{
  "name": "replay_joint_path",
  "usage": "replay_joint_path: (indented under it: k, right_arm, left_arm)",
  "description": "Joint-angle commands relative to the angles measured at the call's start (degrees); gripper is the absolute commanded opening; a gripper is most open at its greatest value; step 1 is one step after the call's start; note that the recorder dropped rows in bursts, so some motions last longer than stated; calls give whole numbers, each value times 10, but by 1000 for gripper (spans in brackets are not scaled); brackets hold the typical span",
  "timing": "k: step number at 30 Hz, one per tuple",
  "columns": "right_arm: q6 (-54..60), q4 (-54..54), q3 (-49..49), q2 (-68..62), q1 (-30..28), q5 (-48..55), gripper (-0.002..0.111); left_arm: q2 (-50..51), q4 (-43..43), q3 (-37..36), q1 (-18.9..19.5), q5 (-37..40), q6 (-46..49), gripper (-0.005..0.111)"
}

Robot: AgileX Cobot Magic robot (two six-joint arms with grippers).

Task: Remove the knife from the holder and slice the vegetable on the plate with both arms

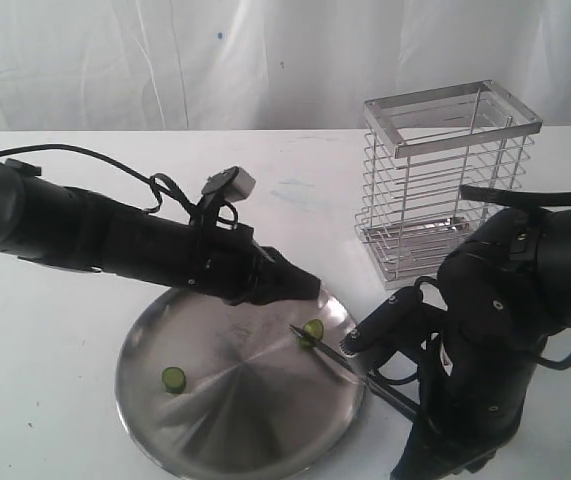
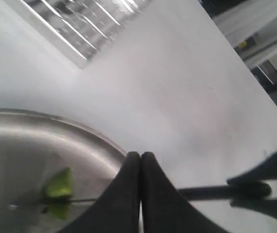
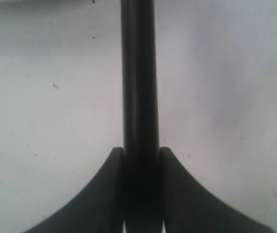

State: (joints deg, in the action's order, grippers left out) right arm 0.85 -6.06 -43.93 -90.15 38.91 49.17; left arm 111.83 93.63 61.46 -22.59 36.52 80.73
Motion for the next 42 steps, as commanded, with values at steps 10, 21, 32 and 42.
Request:
replay_joint_path:
  k: [10, 21, 32, 42]
  right_arm:
    - [-2, 3, 1, 6, -3, -2, 0]
    - [-2, 3, 1, 6, -3, -2, 0]
    - [-9, 5, 1, 6, -3, -1, 0]
    - [-9, 11, 1, 6, -3, -1, 0]
  left_arm:
    - [48, 12, -21, -67, -40, 20, 0]
    - [48, 53, -21, -67, 68, 20, 0]
    - [59, 63, -21, -67, -100, 50, 0]
    - [60, 63, -21, -67, -58, 50, 0]
